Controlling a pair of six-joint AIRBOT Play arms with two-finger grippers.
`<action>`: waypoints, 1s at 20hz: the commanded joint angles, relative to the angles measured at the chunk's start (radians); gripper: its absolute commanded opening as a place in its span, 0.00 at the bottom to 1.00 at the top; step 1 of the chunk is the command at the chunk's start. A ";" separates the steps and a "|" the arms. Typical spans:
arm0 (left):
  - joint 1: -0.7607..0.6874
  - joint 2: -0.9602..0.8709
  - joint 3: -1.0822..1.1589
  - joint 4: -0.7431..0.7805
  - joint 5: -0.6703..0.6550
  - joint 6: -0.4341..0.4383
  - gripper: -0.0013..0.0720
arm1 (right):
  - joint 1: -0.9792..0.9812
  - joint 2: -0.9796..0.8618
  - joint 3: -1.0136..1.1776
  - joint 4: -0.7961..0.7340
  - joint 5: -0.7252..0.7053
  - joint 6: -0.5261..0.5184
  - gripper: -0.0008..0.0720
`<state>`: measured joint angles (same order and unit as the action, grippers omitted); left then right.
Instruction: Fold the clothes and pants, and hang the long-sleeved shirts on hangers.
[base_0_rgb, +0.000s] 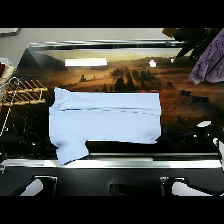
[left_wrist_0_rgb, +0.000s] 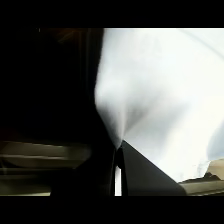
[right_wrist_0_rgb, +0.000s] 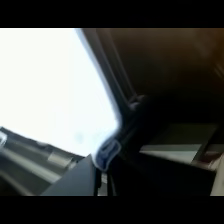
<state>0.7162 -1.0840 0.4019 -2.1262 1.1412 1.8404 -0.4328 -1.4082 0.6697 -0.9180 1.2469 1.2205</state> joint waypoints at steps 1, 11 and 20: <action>0.001 0.009 0.041 -0.013 0.031 0.000 0.04 | 0.010 0.056 -0.001 -0.019 -0.034 0.002 0.05; -0.005 0.378 0.153 0.103 0.343 -0.200 0.04 | 0.011 0.476 -0.001 -0.178 0.220 0.235 0.05; -0.214 0.151 0.386 0.050 0.157 -0.211 0.04 | 0.258 0.322 0.180 -0.182 -0.155 0.216 0.05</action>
<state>0.5732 -0.8257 0.6819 -2.0701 1.3678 1.6379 -0.2600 -0.9977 0.7544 -1.0634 1.2320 1.3941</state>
